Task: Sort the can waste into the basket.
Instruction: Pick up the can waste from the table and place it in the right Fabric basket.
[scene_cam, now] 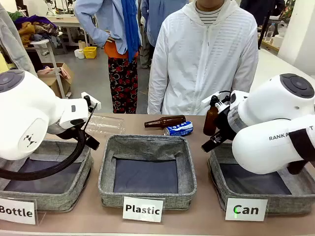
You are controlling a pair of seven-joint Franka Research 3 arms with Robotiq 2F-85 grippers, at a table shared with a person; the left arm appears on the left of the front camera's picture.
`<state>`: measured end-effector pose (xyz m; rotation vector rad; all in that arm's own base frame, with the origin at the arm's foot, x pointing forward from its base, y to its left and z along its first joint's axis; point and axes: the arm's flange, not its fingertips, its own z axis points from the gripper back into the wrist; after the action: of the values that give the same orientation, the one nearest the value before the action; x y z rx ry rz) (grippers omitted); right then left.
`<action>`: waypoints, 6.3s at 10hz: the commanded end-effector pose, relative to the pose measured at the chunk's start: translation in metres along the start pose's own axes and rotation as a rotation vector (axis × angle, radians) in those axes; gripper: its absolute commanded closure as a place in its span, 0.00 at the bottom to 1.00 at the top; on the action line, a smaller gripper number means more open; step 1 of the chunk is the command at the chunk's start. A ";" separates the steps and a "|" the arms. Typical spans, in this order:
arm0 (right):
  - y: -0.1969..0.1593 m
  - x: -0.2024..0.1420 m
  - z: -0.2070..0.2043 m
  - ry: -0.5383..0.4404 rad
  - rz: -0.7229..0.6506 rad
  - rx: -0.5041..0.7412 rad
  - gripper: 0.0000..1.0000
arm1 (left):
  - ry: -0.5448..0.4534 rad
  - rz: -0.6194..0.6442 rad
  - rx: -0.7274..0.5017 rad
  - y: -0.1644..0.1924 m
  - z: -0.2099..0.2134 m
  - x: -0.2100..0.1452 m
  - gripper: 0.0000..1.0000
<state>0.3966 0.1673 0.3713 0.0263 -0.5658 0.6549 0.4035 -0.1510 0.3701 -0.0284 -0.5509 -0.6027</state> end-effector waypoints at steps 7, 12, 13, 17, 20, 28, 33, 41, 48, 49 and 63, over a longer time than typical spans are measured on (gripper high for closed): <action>0.000 0.000 0.000 0.000 0.000 0.000 0.00 | 0.000 0.000 0.000 0.000 0.000 0.000 0.00; 0.000 0.000 0.000 0.000 0.000 0.000 0.00 | 0.000 0.000 0.000 0.000 0.000 0.000 0.00; 0.000 0.000 0.000 0.000 0.000 0.000 0.00 | 0.000 0.000 0.000 0.000 0.000 0.000 0.00; 0.000 0.000 0.000 0.000 0.001 0.000 0.00 | 0.000 0.000 0.000 0.000 0.000 0.000 0.00; 0.007 -0.010 0.086 -0.097 0.118 0.001 0.00 | -0.180 -0.103 -0.142 -0.024 0.098 -0.011 0.00; -0.170 -0.188 0.224 -0.430 -0.650 0.541 0.00 | -0.794 0.046 -0.602 0.168 0.216 -0.210 0.00; -0.234 -0.250 0.221 -0.499 -0.828 0.632 0.00 | -0.772 0.453 -0.685 0.192 0.150 -0.255 0.00; -0.234 -0.250 0.221 -0.499 -0.828 0.632 0.00 | -0.643 0.298 -0.509 0.213 0.204 -0.255 0.00; -0.234 -0.250 0.221 -0.499 -0.828 0.632 0.00 | 0.325 0.254 0.046 0.239 0.150 -0.073 0.00; -0.234 -0.250 0.221 -0.499 -0.828 0.632 0.00 | 0.381 0.301 0.133 0.243 0.137 -0.062 0.00; -0.234 -0.250 0.221 -0.499 -0.828 0.632 0.00 | 0.143 -0.066 -0.310 0.335 0.238 -0.146 0.00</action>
<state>0.2604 -0.2035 0.4664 0.9846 -0.7071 -0.0450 0.4334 0.1898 0.5278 -0.2171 -0.2825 -0.7455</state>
